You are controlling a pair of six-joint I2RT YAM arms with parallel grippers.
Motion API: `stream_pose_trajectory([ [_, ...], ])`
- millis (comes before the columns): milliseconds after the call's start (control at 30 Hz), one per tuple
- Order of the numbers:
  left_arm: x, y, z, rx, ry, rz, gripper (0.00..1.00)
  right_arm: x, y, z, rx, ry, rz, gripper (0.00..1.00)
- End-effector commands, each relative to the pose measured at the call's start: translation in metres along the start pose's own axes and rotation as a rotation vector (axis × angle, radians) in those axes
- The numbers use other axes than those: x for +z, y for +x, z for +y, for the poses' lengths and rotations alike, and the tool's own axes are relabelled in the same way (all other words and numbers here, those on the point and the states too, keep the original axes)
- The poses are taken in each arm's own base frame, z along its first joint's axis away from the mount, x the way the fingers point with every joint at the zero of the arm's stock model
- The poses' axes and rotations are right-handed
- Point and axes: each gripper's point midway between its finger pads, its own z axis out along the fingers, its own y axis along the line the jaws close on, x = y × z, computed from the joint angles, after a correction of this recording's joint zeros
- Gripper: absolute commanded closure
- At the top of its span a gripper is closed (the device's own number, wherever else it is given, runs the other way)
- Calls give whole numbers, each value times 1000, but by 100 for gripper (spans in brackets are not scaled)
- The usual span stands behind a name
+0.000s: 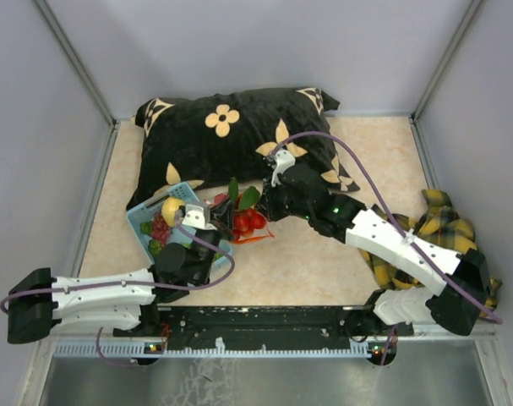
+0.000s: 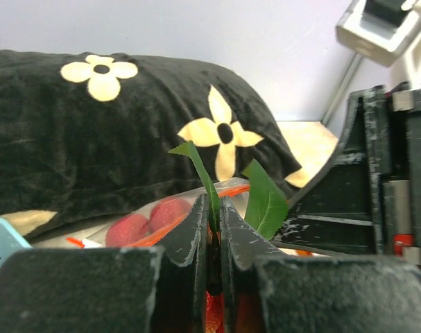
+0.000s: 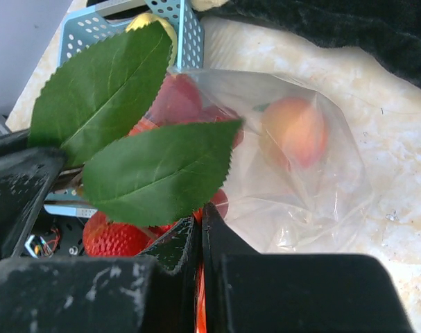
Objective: Place the food in the zip-top bag and seal the zipper
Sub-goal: Place the fake fruit in the zipper food storage bag.
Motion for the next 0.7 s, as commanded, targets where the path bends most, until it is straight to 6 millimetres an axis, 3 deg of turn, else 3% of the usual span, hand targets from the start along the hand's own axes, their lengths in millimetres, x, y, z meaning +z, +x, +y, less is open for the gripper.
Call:
stream_pose_trajectory([
  [0,-2,-33,-20,-119,58,-82,100,-9,-21,5,20,-37,-84,100],
  [267,-15,-18,-33,-36,151,-78,100,-12,-23,0,45,-43,-97,100],
  [400,-21,-6,-25,24,132,-65,100,-14,-26,-2,56,-57,-104,100],
  [667,-12,9,-3,238,-39,-61,100,-14,-24,10,64,-118,-79,100],
])
